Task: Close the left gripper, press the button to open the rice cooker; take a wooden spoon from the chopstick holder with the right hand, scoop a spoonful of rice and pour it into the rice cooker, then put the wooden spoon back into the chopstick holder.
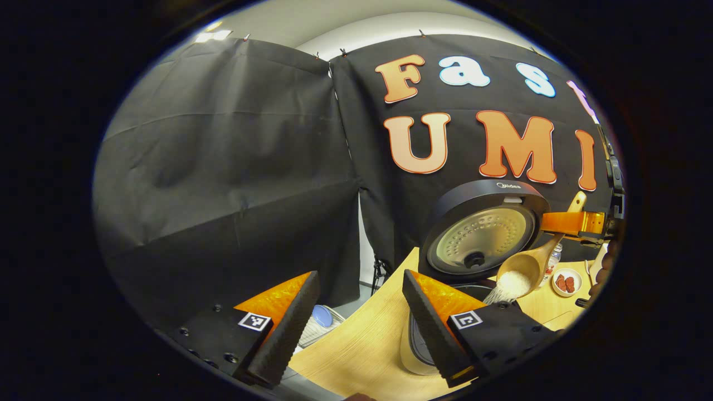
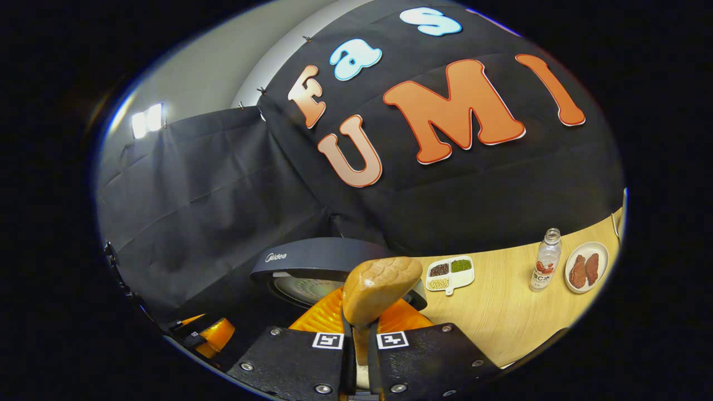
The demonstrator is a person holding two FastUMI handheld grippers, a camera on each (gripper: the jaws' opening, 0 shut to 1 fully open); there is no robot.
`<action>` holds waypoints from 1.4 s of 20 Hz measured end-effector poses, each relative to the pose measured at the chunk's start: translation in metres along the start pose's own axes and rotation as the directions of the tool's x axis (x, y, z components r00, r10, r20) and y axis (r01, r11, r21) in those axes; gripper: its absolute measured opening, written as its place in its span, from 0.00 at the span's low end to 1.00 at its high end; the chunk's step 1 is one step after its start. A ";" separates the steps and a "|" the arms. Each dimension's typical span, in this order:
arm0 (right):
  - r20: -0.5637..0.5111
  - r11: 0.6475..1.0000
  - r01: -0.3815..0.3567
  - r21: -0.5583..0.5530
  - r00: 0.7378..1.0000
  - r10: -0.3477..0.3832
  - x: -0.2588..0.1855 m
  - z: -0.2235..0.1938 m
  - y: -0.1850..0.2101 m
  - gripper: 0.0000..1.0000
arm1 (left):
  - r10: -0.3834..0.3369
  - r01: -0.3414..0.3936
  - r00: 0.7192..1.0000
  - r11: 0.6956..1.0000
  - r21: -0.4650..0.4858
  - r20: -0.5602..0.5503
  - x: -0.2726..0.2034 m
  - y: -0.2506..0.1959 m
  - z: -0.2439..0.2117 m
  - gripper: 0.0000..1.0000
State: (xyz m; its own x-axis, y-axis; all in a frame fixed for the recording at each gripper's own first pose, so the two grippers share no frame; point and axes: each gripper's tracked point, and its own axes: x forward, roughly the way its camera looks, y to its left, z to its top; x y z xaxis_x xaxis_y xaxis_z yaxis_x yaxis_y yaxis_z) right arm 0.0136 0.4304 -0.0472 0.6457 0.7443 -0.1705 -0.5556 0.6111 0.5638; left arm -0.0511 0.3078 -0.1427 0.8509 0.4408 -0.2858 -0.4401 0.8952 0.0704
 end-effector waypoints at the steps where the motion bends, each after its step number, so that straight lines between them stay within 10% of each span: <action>1: 0.004 1.000 -0.004 -0.007 1.000 0.004 0.000 0.001 0.001 0.07 | -0.001 0.001 1.000 1.000 -0.001 -0.001 -0.001 0.000 0.000 1.00; 15: 0.057 0.959 -0.057 -0.277 0.996 0.075 -0.009 0.011 0.038 0.07 | 0.003 -0.003 1.000 1.000 0.002 -0.009 -0.003 0.004 -0.006 1.00; 28: 0.121 0.818 -0.092 -0.568 0.974 0.194 -0.022 0.024 0.076 0.07 | 0.013 -0.013 1.000 1.000 -0.008 -0.014 -0.007 0.010 -0.011 1.00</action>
State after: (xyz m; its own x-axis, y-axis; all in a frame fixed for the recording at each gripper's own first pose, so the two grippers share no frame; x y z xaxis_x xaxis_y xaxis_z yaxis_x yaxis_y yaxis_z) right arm -0.0305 0.4538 0.0191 0.5843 0.8105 0.0413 -0.8115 0.5841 0.0178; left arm -0.0642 0.3132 -0.1503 0.8408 0.4518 -0.2982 -0.4538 0.8886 0.0665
